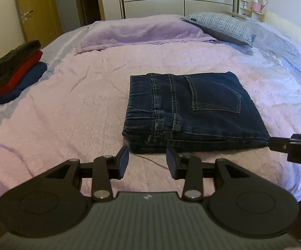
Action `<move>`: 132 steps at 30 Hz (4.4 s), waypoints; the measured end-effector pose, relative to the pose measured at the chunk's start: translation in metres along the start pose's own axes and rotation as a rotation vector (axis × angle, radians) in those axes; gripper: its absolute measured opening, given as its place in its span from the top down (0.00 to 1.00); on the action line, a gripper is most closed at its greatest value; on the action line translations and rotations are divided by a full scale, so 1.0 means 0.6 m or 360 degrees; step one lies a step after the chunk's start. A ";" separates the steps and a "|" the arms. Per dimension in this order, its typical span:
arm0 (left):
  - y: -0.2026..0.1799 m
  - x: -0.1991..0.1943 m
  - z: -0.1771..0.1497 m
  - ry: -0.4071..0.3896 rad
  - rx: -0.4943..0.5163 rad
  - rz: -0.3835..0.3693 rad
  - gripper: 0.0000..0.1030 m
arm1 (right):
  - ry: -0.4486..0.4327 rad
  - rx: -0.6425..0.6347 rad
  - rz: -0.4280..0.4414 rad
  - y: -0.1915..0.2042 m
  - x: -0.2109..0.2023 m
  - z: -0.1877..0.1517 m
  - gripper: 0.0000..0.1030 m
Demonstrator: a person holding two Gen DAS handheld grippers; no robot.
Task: Fold clothes
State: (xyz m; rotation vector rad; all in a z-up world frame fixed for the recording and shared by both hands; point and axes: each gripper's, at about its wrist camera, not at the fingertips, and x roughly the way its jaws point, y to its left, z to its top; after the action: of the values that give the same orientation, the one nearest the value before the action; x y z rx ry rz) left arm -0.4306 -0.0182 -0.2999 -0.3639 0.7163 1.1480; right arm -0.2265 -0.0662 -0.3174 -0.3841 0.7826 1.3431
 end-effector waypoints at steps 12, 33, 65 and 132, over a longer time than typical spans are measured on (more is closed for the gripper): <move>-0.008 -0.069 -0.018 -0.0089 0.0017 0.0031 0.64 | -0.0058 0.0020 0.0064 0.000 -0.049 -0.017 0.40; 0.097 -0.077 -0.052 -0.0037 -0.0343 -0.0105 0.62 | 0.0029 0.0483 0.0390 -0.066 -0.041 -0.058 0.39; 0.272 0.201 -0.010 0.0232 -0.0996 -0.0786 0.58 | -0.0088 0.1686 0.0646 -0.125 0.119 -0.085 0.32; -0.058 0.692 0.417 0.1544 0.0627 -0.1928 0.39 | -0.0681 0.2665 -0.0279 0.143 0.133 -0.106 0.32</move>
State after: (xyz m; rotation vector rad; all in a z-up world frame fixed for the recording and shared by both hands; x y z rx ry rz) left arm -0.2233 0.4090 -0.4036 -0.8677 1.2544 -0.3968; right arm -0.3244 -0.0321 -0.4014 1.0902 1.1757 0.2448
